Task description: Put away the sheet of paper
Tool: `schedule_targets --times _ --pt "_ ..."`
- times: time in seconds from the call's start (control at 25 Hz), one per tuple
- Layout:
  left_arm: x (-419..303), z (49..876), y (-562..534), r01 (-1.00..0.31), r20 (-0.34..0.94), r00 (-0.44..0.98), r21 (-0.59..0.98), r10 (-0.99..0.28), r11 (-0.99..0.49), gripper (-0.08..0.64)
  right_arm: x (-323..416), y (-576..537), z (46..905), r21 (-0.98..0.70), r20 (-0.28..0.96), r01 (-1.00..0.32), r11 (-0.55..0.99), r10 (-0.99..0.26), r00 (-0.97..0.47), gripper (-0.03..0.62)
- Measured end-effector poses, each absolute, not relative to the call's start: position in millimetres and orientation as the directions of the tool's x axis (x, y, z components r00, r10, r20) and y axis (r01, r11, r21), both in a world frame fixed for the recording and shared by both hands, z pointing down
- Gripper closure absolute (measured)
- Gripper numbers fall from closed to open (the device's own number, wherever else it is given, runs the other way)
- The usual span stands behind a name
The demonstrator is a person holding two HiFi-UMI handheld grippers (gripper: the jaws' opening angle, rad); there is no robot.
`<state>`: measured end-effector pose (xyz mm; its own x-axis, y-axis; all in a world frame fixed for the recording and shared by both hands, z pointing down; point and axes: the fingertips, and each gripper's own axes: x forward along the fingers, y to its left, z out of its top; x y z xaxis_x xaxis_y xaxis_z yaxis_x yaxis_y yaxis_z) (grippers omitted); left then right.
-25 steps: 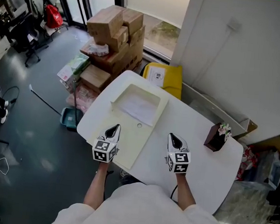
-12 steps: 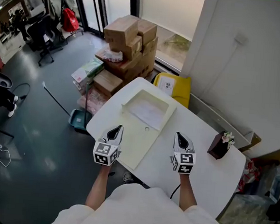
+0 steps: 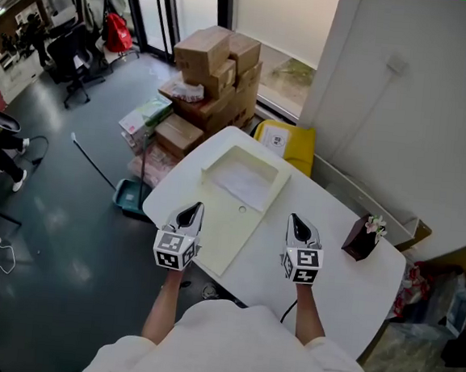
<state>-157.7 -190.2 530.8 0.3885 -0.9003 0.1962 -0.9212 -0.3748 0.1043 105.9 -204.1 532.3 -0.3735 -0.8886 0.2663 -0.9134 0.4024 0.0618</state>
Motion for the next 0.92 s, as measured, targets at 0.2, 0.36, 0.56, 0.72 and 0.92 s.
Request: schedule_targets --times 0.2,0.36,0.56,0.72,0.92 --pt "-154.5 528.3 -191.1 -0.919 0.191 0.394 0.109 -0.899 -0.379 0.555 107.3 -201.4 533.6 0.050 0.269 -0.915 0.399 -0.888 -0.373 0.591" --pt "-150.9 528.1 -192.5 -0.918 0.189 0.397 0.106 -0.898 -0.383 0.555 109.4 -199.7 536.9 0.048 0.275 -0.916 0.399 -0.887 -0.372 0.591" --pt "-147.5 531.0 -193.5 -0.914 0.195 0.406 0.105 -0.893 -0.393 0.555 109.6 -198.9 538.9 0.049 0.280 -0.916 0.398 -0.886 -0.370 0.591" --pt "-145.4 534.1 -193.4 -0.911 0.201 0.412 0.110 -0.889 -0.398 0.555 110.1 -198.9 539.4 0.051 0.283 -0.916 0.399 -0.885 -0.370 0.591" --pt "-146.3 534.1 -194.6 -0.909 0.203 0.417 0.114 -0.886 -0.402 0.555 108.0 -199.2 538.6 0.053 0.289 -0.915 0.399 -0.884 -0.368 0.591"
